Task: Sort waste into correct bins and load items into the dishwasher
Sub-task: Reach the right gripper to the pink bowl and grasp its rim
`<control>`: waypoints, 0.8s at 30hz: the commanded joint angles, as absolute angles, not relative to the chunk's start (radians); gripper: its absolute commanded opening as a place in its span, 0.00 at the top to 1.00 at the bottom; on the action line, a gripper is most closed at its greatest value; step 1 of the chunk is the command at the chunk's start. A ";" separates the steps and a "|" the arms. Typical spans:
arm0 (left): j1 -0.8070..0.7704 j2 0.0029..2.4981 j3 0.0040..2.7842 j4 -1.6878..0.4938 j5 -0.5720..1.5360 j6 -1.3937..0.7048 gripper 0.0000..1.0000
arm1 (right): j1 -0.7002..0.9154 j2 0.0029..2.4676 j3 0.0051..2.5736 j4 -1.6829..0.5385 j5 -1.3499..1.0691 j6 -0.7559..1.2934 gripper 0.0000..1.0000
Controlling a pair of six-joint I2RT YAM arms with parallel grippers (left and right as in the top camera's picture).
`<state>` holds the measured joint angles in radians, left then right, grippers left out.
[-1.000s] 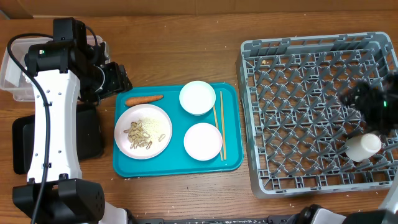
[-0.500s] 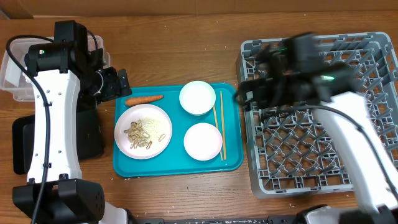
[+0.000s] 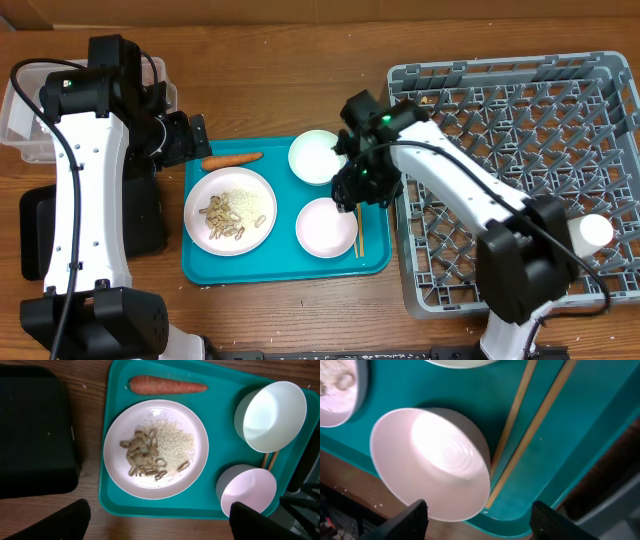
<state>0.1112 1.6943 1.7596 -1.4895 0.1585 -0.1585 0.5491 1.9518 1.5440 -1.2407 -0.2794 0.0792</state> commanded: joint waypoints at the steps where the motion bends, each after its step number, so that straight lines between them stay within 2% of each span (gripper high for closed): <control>1: 0.110 1.687 1.769 -1.492 0.147 -0.162 0.10 | 0.564 1.986 1.528 -1.232 -0.269 0.086 0.35; 6: 0.110 1.687 1.769 -1.492 0.147 -0.162 0.10 | 0.564 2.015 1.475 -1.208 -0.270 0.086 0.41; 12: 0.110 1.687 1.769 -1.492 0.147 -0.162 0.10 | 0.564 2.015 1.459 -1.181 -0.270 0.087 0.65; 15: 0.110 1.687 1.769 -1.492 0.148 -0.162 0.10 | 0.564 2.015 1.459 -1.182 -0.270 0.087 0.68; 18: 0.110 1.687 1.769 -1.493 0.149 -0.162 0.10 | 0.564 2.015 1.459 -1.179 -0.269 0.106 0.86; 24: 0.110 1.687 1.769 -1.493 0.149 -0.162 0.10 | 0.564 2.015 1.459 -1.171 -0.269 0.135 0.95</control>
